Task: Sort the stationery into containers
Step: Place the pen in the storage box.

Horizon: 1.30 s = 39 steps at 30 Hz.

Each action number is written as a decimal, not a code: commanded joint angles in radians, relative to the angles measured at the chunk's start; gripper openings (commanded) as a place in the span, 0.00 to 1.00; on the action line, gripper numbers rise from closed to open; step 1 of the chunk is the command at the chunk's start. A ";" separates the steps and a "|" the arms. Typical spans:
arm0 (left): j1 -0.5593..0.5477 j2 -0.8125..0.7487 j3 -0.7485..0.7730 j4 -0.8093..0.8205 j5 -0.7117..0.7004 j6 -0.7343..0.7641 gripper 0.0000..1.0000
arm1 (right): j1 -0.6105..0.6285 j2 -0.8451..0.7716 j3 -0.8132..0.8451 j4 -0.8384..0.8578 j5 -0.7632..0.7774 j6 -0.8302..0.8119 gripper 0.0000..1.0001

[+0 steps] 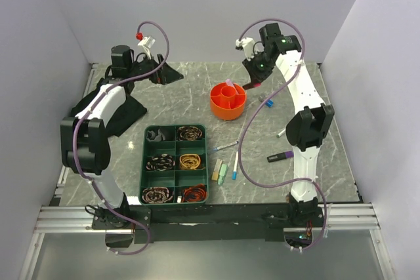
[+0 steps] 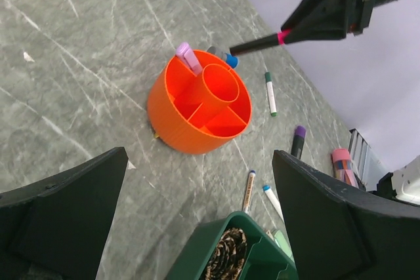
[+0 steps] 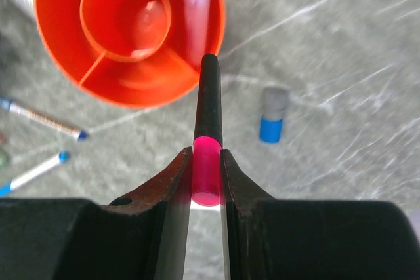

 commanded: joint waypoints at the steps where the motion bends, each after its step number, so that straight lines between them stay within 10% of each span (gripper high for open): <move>1: 0.003 -0.047 -0.005 0.033 0.003 0.022 1.00 | 0.019 -0.021 -0.006 -0.087 0.026 -0.050 0.00; 39: 0.001 0.115 0.100 0.125 0.062 -0.094 0.99 | 0.082 0.010 0.103 0.024 -0.035 -0.112 0.00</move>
